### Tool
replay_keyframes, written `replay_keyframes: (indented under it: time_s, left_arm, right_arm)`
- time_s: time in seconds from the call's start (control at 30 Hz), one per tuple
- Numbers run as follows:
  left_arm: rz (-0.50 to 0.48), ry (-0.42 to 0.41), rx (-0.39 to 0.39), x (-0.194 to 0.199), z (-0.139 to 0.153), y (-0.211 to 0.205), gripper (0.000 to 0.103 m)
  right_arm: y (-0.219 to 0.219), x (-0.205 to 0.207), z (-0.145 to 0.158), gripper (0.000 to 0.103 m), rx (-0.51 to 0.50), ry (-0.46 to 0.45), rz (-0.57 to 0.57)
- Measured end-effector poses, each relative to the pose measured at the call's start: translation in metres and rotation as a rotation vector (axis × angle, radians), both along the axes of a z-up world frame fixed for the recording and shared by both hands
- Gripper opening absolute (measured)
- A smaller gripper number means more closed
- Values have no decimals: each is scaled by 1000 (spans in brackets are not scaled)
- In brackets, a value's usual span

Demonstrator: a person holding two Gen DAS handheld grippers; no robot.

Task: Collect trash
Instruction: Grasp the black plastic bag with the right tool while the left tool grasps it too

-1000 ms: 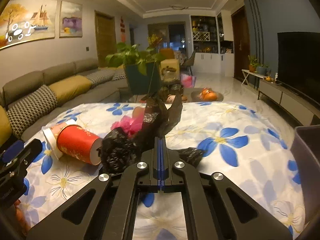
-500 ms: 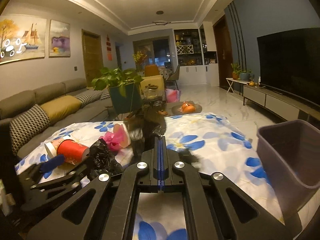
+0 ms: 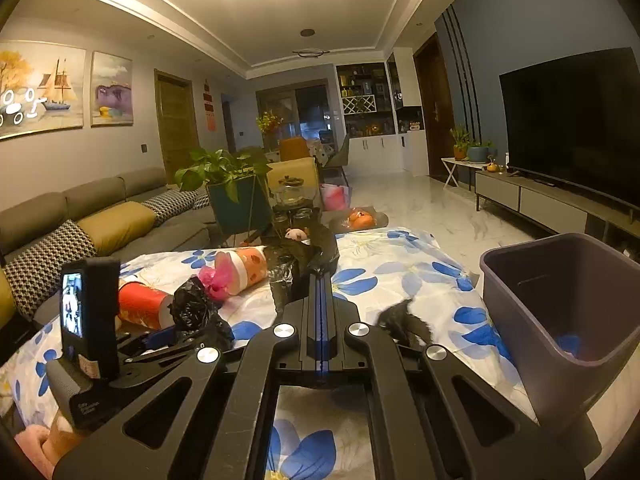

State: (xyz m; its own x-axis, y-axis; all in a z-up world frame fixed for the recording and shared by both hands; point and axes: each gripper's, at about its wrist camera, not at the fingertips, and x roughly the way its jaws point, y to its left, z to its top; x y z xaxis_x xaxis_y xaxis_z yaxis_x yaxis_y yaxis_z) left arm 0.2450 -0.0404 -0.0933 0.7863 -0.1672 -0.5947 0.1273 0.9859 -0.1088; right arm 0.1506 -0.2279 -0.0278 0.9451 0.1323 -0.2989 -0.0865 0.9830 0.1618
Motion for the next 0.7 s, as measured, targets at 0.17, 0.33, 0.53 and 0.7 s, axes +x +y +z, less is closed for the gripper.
replay_keyframes:
  time_s: [0.17,0.33,0.53,0.7]
  left_arm:
    - [-14,3,-12,-1,-1,0,20]
    - [-22,-27,-38,-9,5,2,14]
    - [3,-92,-80,-36,21,10,13]
    - [34,-132,-67,-63,33,15,13]
  right_arm:
    - [-3,-4,1,1,-2,-1,-5]
    - [-4,-7,2,1,-5,-6,-8]
    - [-8,-13,6,1,-15,-17,-11]
    - [-8,-17,9,1,-18,-24,-13]
